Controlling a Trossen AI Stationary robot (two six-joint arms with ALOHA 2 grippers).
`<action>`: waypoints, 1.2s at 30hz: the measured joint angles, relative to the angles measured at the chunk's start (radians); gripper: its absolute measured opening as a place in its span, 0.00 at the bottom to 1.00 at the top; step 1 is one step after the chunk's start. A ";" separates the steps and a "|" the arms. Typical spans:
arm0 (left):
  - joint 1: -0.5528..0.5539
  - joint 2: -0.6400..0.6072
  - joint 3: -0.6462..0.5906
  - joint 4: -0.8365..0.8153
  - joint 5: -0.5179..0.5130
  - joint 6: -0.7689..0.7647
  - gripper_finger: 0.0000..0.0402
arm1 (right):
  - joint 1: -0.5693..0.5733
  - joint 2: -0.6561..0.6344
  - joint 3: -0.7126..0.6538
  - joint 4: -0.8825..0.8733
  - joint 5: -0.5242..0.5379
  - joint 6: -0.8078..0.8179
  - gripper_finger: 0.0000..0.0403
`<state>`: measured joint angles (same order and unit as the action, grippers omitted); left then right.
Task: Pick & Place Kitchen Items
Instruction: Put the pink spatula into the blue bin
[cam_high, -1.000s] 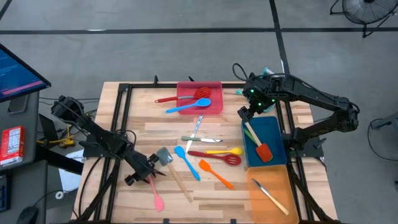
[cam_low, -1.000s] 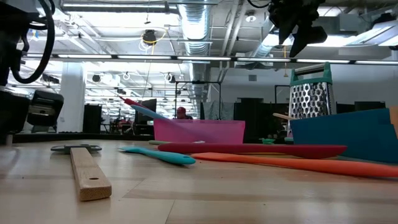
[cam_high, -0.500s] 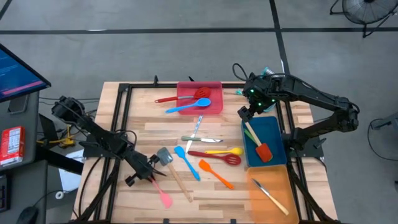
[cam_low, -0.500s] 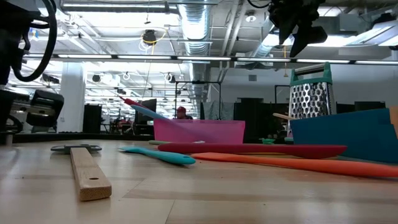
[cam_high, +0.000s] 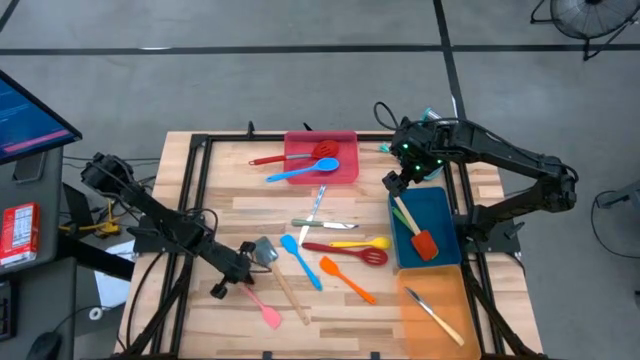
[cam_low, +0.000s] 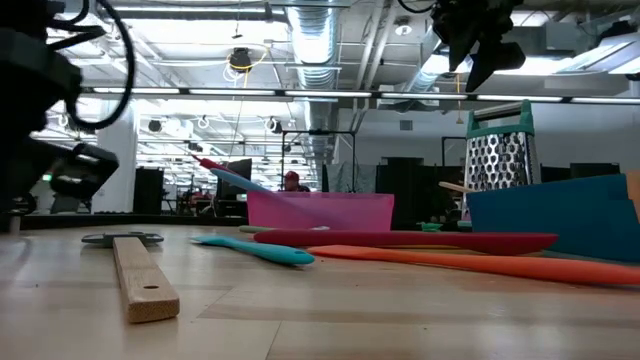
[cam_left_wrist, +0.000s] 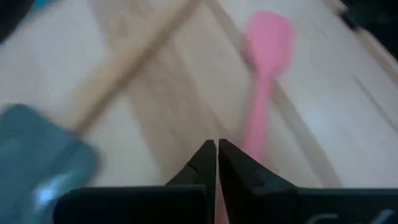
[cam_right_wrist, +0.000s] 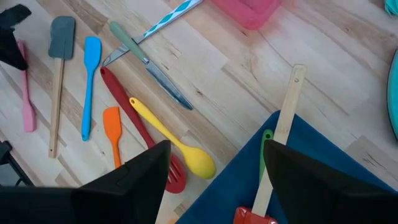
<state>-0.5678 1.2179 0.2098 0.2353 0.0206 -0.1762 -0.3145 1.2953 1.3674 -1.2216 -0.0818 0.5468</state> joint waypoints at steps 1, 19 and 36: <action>0.000 -0.004 0.002 0.000 -0.021 -0.002 0.00 | 0.000 0.000 0.000 0.000 0.000 0.000 0.63; 0.010 -0.202 0.031 -0.310 -0.005 -0.102 0.12 | 0.000 0.000 0.000 0.025 0.000 -0.023 0.63; -0.042 -0.186 -0.089 -0.221 0.061 -0.070 0.48 | 0.000 0.000 0.000 0.026 0.000 -0.023 0.63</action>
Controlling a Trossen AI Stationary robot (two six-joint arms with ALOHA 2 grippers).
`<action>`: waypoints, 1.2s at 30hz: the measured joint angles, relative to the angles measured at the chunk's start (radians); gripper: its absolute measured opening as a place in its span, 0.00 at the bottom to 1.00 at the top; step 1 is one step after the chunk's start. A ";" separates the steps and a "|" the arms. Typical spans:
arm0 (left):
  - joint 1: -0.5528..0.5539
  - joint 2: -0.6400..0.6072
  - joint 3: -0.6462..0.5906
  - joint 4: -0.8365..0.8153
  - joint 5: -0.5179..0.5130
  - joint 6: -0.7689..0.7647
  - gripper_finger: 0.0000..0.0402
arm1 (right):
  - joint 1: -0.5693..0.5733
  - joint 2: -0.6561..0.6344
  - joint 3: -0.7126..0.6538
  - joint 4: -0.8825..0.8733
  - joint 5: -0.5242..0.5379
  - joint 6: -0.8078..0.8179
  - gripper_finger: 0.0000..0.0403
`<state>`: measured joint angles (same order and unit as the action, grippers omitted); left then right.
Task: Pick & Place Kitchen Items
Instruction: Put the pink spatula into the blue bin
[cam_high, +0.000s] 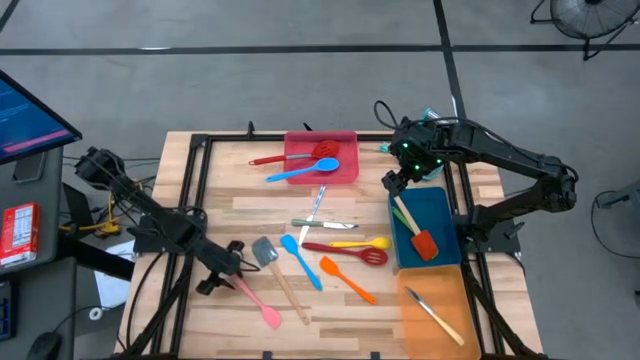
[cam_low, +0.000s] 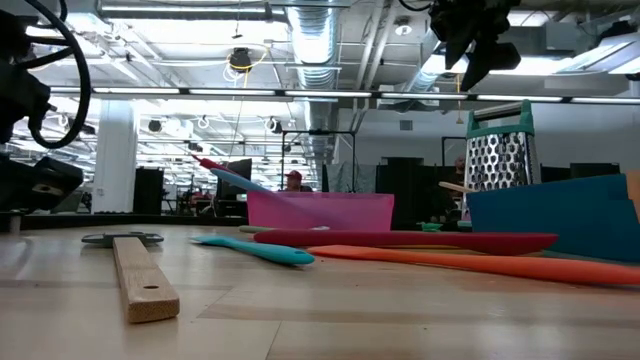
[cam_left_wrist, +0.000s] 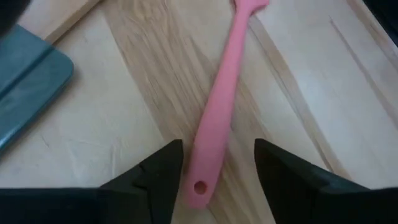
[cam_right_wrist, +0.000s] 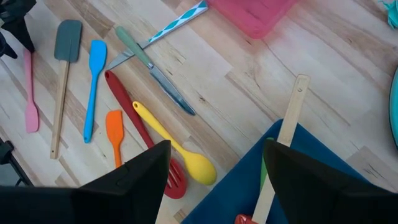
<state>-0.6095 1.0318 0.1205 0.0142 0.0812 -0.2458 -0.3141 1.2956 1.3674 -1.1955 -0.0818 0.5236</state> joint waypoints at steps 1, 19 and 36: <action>-0.005 0.000 -0.008 0.012 -0.006 -0.002 0.47 | 0.000 0.000 0.000 0.000 0.000 0.000 0.63; -0.075 0.093 -0.047 0.181 -0.140 -0.015 0.26 | 0.000 0.000 0.000 -0.001 0.000 -0.010 0.63; -0.104 0.322 -0.045 0.462 -0.222 0.027 0.21 | 0.000 0.000 0.000 -0.001 0.000 -0.010 0.63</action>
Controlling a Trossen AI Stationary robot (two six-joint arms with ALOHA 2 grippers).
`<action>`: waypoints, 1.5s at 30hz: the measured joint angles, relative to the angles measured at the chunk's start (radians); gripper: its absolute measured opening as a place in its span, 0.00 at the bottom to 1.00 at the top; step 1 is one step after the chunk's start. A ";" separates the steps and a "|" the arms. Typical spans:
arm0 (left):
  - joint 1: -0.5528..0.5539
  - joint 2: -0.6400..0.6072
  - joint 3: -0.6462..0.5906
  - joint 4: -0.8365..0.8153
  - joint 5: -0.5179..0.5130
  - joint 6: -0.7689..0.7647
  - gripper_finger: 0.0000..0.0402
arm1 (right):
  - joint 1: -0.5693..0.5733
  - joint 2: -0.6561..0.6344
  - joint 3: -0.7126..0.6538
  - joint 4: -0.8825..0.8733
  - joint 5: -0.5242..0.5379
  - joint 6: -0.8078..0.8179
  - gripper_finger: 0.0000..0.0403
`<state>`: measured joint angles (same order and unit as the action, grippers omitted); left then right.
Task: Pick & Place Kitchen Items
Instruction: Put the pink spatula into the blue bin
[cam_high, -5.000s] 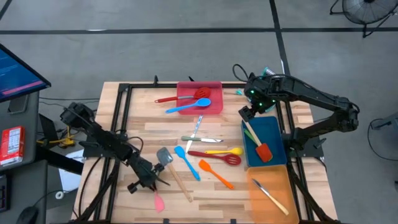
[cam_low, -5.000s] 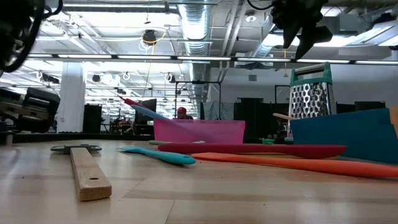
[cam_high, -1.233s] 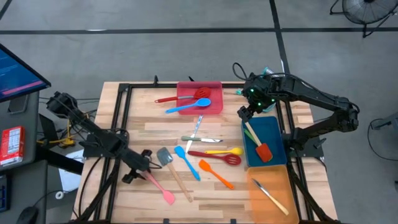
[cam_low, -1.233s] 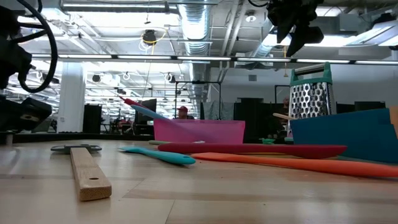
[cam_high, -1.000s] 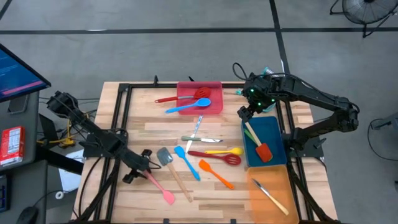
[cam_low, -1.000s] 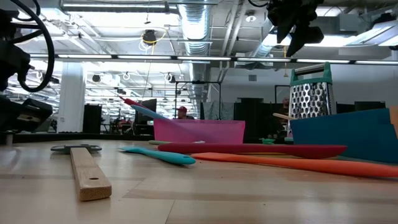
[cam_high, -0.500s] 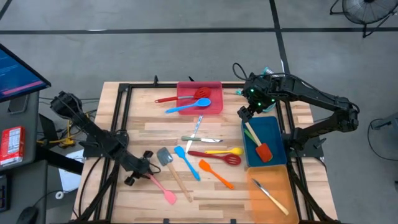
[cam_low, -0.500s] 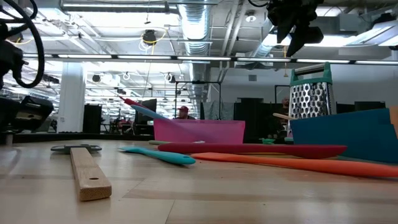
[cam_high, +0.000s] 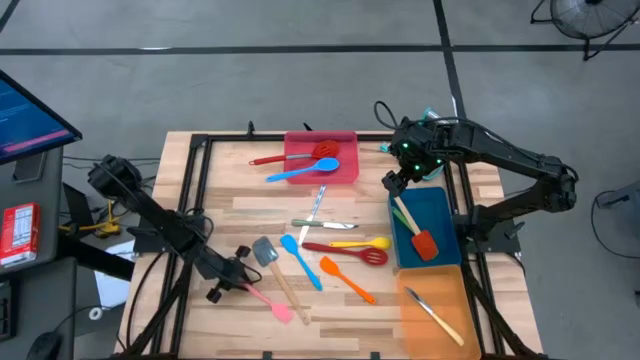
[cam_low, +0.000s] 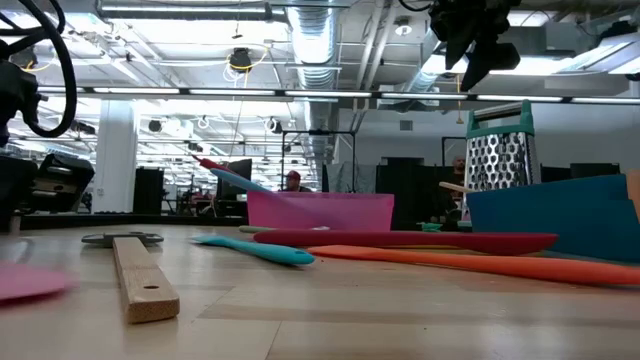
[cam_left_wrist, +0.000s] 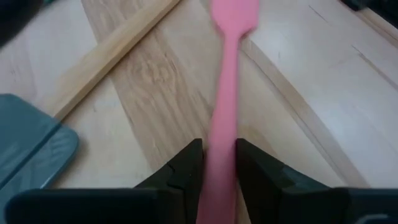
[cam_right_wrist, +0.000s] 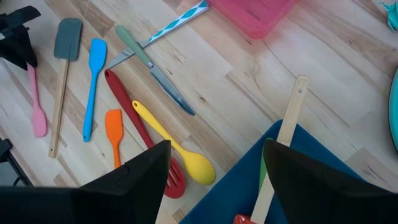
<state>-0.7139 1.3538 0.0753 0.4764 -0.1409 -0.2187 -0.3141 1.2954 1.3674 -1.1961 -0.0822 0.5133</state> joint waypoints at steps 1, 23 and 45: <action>0.000 0.008 0.000 0.009 -0.001 0.000 0.20 | 0.000 0.000 0.000 0.000 0.000 0.000 0.63; 0.001 0.031 0.091 -0.014 0.007 -0.142 0.07 | 0.111 0.000 0.000 0.049 -0.021 -0.001 0.63; 0.055 -0.004 0.208 0.008 0.081 -0.294 0.07 | 0.385 0.150 0.000 0.418 0.031 -0.262 0.63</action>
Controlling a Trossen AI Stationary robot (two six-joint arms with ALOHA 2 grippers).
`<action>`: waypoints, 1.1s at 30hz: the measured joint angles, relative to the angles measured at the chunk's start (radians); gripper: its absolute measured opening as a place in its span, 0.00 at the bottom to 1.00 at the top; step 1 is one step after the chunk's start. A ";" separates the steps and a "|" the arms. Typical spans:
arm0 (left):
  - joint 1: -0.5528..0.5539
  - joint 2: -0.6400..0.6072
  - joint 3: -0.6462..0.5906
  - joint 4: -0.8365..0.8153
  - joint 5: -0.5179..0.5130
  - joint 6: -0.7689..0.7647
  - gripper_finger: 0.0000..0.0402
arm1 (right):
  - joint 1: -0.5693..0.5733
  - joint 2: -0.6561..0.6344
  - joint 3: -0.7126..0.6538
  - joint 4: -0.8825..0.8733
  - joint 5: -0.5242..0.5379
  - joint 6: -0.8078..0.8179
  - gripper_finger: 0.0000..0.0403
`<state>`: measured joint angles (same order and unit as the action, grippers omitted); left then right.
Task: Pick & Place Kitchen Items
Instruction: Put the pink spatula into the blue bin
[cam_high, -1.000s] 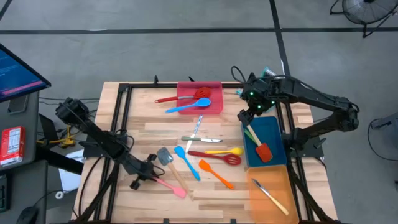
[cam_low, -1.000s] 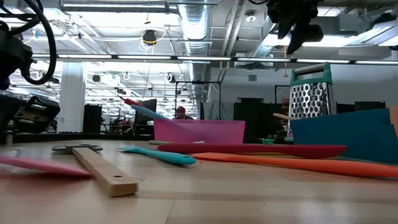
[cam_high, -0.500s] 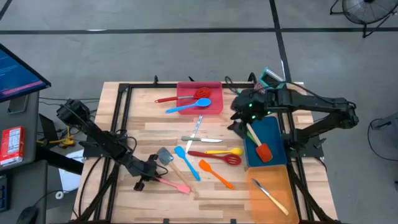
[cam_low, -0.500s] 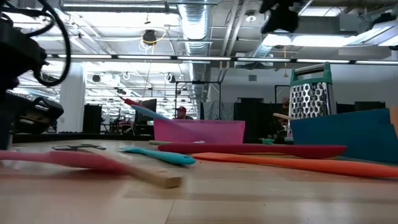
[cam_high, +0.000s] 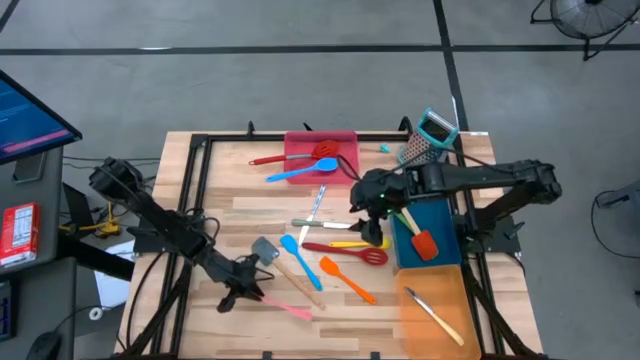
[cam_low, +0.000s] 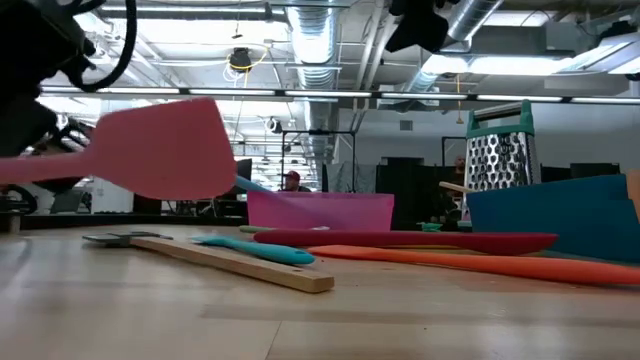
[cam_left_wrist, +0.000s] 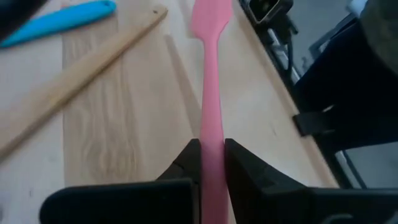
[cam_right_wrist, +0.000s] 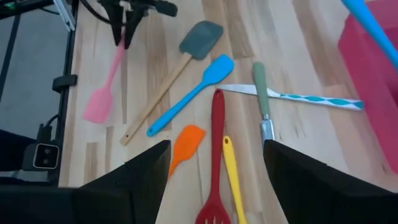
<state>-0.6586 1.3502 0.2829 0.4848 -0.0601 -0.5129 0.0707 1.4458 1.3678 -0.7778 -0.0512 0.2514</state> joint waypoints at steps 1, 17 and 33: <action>0.000 -0.014 -0.001 -0.002 0.000 0.000 0.06 | 0.007 0.004 0.000 0.006 0.000 0.000 0.63; 0.144 -0.338 -0.002 -0.093 -0.021 0.035 0.00 | 0.063 -0.159 0.001 0.162 0.151 0.063 0.63; 0.140 -0.112 -0.002 -0.166 0.213 0.323 0.38 | 0.175 0.052 0.000 0.047 0.153 0.064 0.63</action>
<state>-0.5186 1.2381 0.2806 0.3190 0.1531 -0.1901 0.2458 1.4974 1.3674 -0.7305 0.1017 0.3157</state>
